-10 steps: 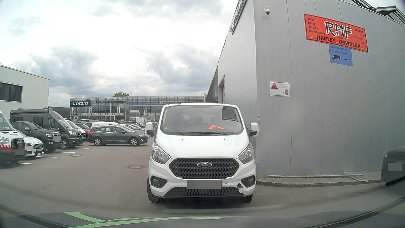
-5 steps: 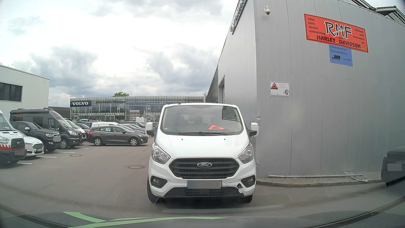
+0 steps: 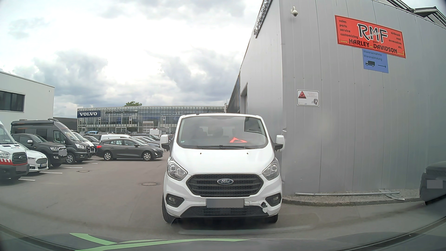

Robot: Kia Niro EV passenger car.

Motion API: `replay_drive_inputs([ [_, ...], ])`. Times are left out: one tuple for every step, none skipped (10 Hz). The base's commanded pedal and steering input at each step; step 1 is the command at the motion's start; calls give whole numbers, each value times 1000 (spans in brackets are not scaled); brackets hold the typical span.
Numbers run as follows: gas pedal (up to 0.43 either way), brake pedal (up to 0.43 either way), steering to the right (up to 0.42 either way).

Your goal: Follow the waypoints while adhering to traffic rules and regulations

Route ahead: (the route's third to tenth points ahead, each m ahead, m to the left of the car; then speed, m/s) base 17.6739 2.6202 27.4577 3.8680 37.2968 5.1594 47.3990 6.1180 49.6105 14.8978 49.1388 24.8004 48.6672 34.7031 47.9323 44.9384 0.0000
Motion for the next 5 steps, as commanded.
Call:
replay_drive_inputs([
  [0,409,-462],
  [0,409,-462],
  [0,409,-463],
  [0,409,-462],
  [0,409,-463],
])
